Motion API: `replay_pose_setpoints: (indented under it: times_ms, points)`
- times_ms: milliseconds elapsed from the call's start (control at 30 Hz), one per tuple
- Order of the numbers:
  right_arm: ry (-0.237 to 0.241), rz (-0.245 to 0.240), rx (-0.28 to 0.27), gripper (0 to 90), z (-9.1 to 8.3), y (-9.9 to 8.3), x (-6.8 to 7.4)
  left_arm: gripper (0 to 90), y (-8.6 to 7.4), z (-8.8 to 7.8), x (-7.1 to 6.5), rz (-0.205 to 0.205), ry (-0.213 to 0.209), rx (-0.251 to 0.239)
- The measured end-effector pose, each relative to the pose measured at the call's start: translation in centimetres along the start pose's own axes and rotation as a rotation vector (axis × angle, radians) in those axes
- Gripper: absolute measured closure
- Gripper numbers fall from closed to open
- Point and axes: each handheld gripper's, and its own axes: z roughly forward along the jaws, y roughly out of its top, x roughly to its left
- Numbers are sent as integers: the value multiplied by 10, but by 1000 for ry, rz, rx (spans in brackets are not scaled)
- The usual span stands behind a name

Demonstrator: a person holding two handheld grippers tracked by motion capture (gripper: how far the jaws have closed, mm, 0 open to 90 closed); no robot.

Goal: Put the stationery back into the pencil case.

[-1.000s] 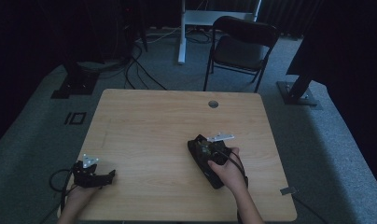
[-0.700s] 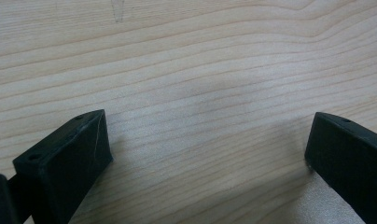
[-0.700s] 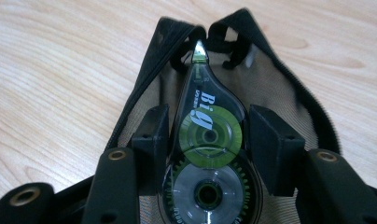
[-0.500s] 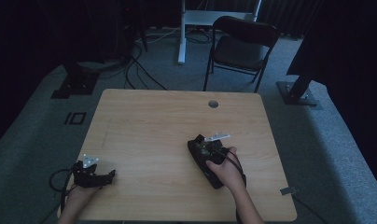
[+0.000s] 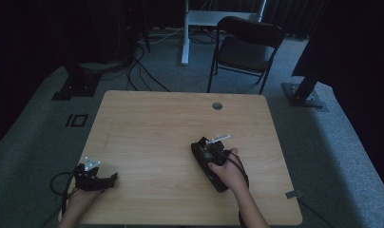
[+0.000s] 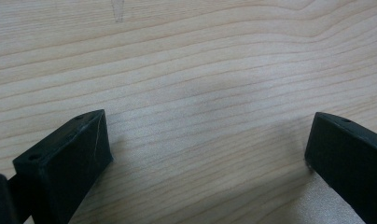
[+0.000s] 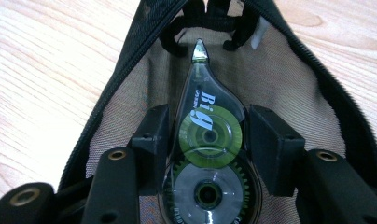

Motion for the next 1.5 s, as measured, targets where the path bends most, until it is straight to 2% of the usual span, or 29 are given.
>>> replay_pose_setpoints:
  times_ms: [400, 800, 933, 1000, 1167, 1367, 1500]
  points:
    - [-3, 28, 24, 495, 7, 4, -2, 2, 0, 0, 0, 2, -1, 0]
    - [-31, 9, 101, 486, 16, 6, -6, 2, 0, 0, 0, 1, -1, -1]
    - [-20, 27, 91, 465, 15, 6, -8, 2, 0, 0, 0, 2, -1, 0]
    - [-24, 26, 66, 465, 12, 6, -7, 2, 0, 0, 0, 1, -1, 0]
    - [0, 32, 43, 454, 5, 7, -9, 2, 0, 0, 0, 1, -1, -1]
    - [14, 59, -21, 430, -5, 5, -13, 2, 0, 0, 0, 2, -1, 0]
    - [32, 57, -67, 412, -14, 3, -13, 2, 0, 0, 0, 2, -1, 0]
